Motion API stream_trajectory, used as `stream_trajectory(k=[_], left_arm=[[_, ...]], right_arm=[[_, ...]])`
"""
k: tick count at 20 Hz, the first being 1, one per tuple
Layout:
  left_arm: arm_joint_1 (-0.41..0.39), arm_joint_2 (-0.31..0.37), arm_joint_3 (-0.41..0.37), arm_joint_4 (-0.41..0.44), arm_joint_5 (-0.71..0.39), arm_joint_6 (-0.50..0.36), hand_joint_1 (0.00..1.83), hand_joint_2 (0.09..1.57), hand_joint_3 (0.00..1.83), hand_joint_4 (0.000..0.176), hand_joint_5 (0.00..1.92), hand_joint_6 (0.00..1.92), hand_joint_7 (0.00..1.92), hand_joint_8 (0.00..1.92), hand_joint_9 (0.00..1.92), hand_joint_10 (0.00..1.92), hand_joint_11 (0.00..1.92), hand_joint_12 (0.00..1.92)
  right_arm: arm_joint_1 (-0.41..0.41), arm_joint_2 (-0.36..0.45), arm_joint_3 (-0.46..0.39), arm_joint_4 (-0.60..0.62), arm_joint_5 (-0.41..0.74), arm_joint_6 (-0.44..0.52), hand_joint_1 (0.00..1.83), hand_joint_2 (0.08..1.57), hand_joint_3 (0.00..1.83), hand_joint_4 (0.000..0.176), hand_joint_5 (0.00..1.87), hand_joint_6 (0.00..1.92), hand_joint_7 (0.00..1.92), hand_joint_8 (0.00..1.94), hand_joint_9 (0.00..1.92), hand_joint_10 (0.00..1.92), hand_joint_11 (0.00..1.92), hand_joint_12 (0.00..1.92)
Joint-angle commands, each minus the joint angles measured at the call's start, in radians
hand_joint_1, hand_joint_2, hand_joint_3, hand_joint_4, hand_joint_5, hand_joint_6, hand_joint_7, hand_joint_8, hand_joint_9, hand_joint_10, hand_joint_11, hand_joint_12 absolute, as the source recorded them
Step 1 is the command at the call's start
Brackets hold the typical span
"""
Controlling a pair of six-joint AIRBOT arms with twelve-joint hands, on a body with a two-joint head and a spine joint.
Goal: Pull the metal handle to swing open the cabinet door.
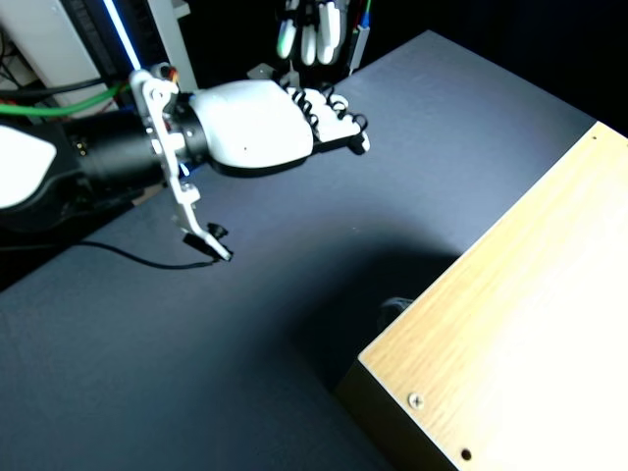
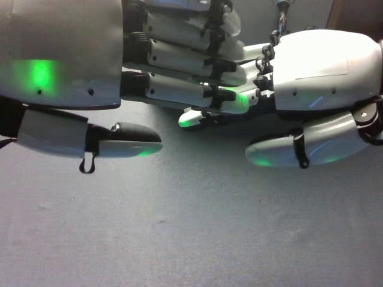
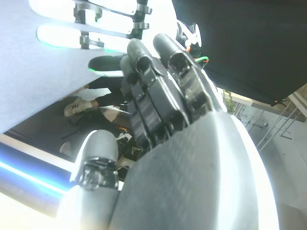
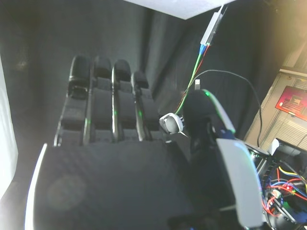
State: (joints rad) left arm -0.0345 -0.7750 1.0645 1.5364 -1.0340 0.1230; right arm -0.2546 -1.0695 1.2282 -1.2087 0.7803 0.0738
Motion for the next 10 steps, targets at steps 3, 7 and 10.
stream_trajectory(k=[3, 7, 10], left_arm=[[-0.010, 0.008, 0.000, -0.094, -0.020, 0.006, 0.00, 1.57, 0.02, 0.000, 0.38, 0.00, 0.40, 0.00, 0.36, 0.00, 0.00, 0.78], [-0.010, 0.008, 0.000, -0.094, -0.020, 0.006, 0.00, 1.57, 0.04, 0.000, 0.37, 0.00, 0.41, 0.00, 0.37, 0.00, 0.00, 0.77], [-0.010, 0.008, 0.000, -0.094, -0.020, 0.006, 0.00, 1.57, 0.06, 0.000, 0.39, 0.01, 0.42, 0.01, 0.38, 0.00, 0.00, 0.79]], right_arm=[[0.000, 0.011, -0.006, 0.074, 0.066, 0.000, 0.00, 1.54, 0.03, 0.000, 0.29, 0.00, 0.31, 0.00, 0.27, 0.00, 0.00, 0.78], [-0.010, 0.011, -0.005, 0.128, 0.023, 0.000, 0.00, 1.57, 0.05, 0.000, 0.25, 0.00, 0.28, 0.00, 0.25, 0.00, 0.00, 0.71], [-0.023, 0.021, -0.001, 0.225, -0.027, 0.000, 0.00, 1.57, 0.11, 0.000, 0.26, 0.00, 0.28, 0.00, 0.25, 0.00, 0.00, 0.69]])
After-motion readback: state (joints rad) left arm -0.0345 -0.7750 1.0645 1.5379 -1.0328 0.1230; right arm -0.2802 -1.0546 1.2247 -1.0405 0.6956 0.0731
